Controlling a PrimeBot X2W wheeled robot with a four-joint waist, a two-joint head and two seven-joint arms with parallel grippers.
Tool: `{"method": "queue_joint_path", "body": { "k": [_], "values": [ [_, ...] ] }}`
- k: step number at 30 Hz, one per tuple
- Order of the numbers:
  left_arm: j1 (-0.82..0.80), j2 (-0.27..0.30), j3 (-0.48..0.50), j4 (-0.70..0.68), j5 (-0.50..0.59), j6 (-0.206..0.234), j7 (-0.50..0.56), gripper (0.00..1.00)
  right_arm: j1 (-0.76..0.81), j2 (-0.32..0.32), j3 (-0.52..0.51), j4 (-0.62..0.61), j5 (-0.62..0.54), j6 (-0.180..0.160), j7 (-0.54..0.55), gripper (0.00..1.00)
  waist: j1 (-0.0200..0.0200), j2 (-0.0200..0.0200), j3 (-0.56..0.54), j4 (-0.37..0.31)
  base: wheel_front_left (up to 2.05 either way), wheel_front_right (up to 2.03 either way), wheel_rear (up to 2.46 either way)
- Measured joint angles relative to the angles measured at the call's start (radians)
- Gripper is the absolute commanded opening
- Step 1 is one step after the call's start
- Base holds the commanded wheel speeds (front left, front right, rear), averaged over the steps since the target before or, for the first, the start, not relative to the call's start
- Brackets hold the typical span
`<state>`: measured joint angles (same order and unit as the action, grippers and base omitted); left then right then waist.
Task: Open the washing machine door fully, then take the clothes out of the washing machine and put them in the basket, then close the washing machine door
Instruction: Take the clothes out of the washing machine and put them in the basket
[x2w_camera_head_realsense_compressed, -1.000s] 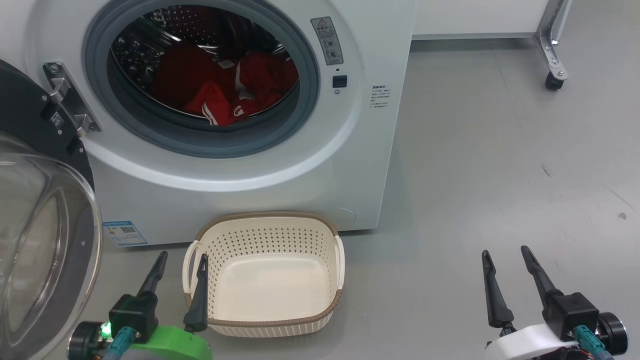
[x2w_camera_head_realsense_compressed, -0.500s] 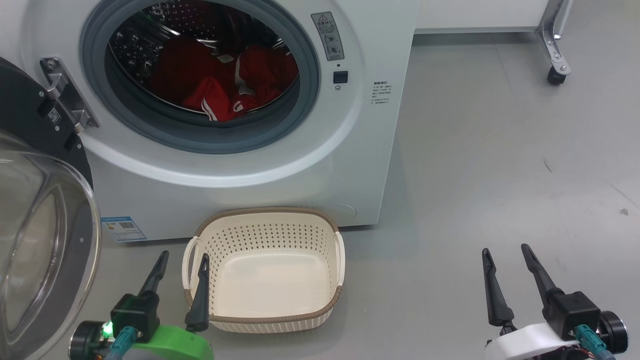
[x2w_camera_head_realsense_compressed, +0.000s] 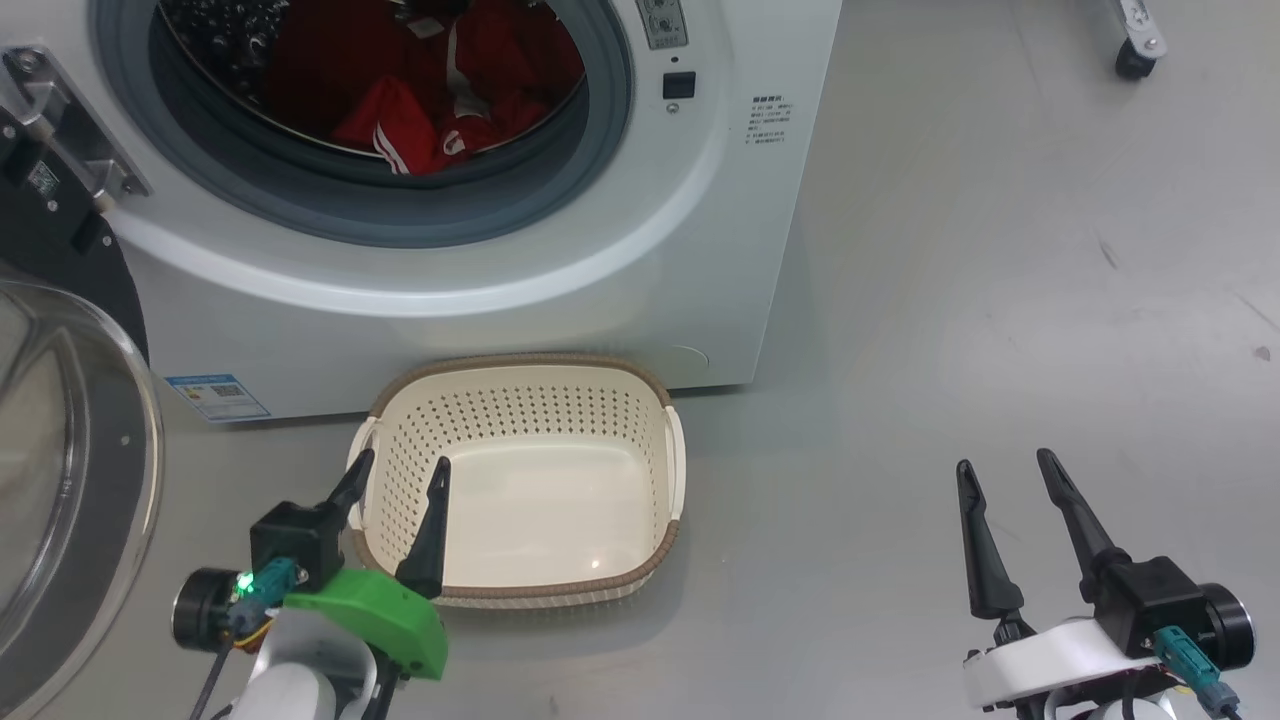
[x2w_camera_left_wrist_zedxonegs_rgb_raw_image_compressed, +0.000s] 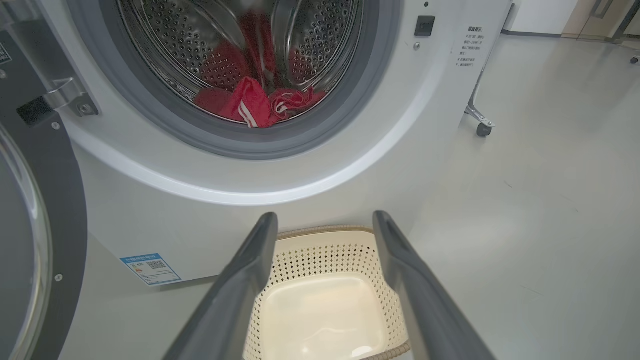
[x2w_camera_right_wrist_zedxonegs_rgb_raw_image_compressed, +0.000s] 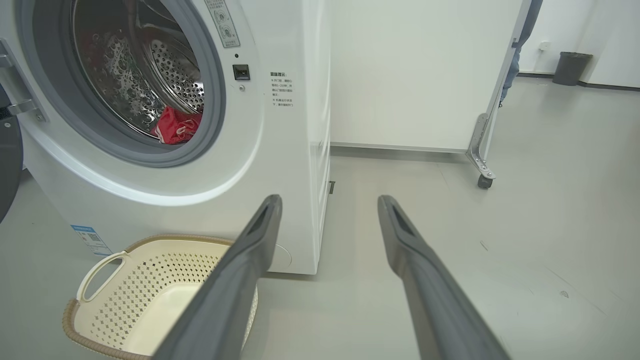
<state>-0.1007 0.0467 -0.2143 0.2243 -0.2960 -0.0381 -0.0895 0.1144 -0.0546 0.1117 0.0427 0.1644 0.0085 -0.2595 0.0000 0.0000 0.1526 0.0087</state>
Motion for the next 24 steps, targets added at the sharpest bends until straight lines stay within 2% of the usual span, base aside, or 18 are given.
{"method": "queue_joint_path", "body": {
  "k": [12, 17, 24],
  "values": [
    [-0.266, -0.002, 0.011, 0.14, -0.057, -0.03, 0.147, 1.0, -0.09, 0.0, 0.02, -0.038, -0.001, 0.019, 0.0, 1.0, 0.0, 0.0, 0.154, -0.033, 0.0, 0.0, 0.0],
    [-0.449, 0.018, 0.032, 0.167, -0.079, -0.042, 0.236, 1.0, -0.132, 0.0, 0.024, -0.051, -0.001, 0.025, 0.0, 1.0, 0.0, 0.0, 0.236, -0.064, 0.0, 0.0, 0.0],
    [-0.655, 0.075, 0.07, 0.192, -0.106, -0.051, 0.355, 1.0, -0.2, 0.001, 0.026, -0.07, 0.007, 0.033, 0.0, 1.0, 0.0, 0.0, 0.335, -0.102, 0.0, 0.0, 0.0]
  ]
}}
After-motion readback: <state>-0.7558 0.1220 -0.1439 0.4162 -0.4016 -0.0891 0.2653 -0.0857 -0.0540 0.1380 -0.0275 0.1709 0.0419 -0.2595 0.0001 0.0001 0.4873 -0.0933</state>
